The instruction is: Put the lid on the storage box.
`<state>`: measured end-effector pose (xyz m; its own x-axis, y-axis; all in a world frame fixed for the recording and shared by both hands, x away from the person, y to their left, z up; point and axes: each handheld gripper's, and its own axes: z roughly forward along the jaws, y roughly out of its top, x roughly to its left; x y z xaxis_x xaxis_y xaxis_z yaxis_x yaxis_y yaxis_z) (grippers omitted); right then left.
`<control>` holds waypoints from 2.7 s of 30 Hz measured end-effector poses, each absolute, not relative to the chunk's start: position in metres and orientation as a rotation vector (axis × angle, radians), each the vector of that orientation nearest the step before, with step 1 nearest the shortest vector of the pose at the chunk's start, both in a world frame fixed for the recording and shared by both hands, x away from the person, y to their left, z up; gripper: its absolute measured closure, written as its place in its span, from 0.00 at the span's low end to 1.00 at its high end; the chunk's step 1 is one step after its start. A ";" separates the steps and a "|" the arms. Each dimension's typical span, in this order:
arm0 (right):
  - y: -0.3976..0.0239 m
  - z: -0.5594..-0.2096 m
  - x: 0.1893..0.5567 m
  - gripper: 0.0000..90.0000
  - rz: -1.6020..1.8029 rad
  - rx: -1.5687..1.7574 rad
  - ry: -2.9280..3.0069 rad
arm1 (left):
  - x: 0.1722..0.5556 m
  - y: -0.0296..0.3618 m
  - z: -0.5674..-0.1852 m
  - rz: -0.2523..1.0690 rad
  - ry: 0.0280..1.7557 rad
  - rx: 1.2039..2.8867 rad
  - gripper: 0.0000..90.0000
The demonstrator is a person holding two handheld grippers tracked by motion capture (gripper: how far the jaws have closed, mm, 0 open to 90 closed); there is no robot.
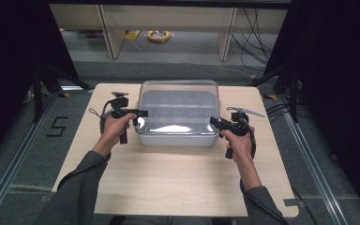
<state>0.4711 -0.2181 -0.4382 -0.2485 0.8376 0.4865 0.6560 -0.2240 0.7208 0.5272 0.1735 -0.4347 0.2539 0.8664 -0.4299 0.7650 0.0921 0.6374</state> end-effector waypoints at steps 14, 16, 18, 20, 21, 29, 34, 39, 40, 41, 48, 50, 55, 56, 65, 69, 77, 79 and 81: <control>-0.220 -0.449 0.475 0.62 1.491 1.830 1.820 | 0.522 0.171 -0.438 0.217 1.481 1.676 0.51; -0.217 -0.446 0.471 0.62 1.482 1.953 1.816 | 0.519 0.172 -0.438 0.249 1.474 1.703 0.51; -0.219 -0.448 0.473 0.61 1.491 1.903 1.818 | 0.517 0.173 -0.439 0.299 1.470 1.712 0.49; -0.223 -0.452 0.476 0.59 1.530 1.840 1.805 | 0.517 0.172 -0.443 0.269 1.459 1.737 0.53; -0.227 -0.455 0.481 0.60 1.497 1.706 1.837 | 0.517 0.171 -0.446 0.253 1.461 1.743 0.52; -0.224 -0.450 0.484 0.57 1.454 1.714 1.859 | 0.517 0.174 -0.448 0.237 1.483 1.719 0.53; -0.223 -0.447 0.485 0.56 1.431 1.755 1.869 | 0.516 0.179 -0.449 0.231 1.489 1.709 0.54; -0.237 -0.435 0.481 0.53 1.382 1.776 1.803 | 0.515 0.184 -0.451 0.225 1.500 1.695 0.54; -0.242 -0.434 0.481 0.55 1.395 1.777 1.807 | 0.515 0.184 -0.451 0.218 1.504 1.691 0.54; -0.242 -0.434 0.481 0.55 1.395 1.777 1.807 | 0.515 0.184 -0.451 0.218 1.504 1.691 0.54; -0.251 -0.445 0.474 0.72 1.374 1.766 1.856 | 0.515 0.188 -0.453 0.175 1.522 1.649 0.53; -0.249 -0.448 0.476 0.74 1.403 1.755 1.862 | 0.515 0.190 -0.453 0.164 1.523 1.645 0.53; -0.237 -0.450 0.486 0.74 1.353 1.685 1.894 | 0.516 0.190 -0.453 0.166 1.526 1.638 0.53; -0.237 -0.450 0.486 0.74 1.353 1.685 1.894 | 0.516 0.190 -0.454 0.167 1.527 1.637 0.53; -0.224 -0.455 0.501 0.75 1.316 1.679 1.833 | 0.521 0.182 -0.455 0.125 1.530 1.622 0.51; -0.222 -0.456 0.504 0.75 1.300 1.700 1.822 | 0.530 0.180 -0.452 0.134 1.556 1.601 0.52; -0.222 -0.456 0.502 0.73 1.315 1.709 1.825 | 0.529 0.184 -0.453 0.161 1.535 1.616 0.58; -0.221 -0.455 0.503 0.73 1.299 1.684 1.838 | 0.527 0.183 -0.452 0.166 1.552 1.597 0.61; -0.220 -0.455 0.502 0.73 1.290 1.696 1.827 | 0.527 0.184 -0.452 0.173 1.540 1.613 0.62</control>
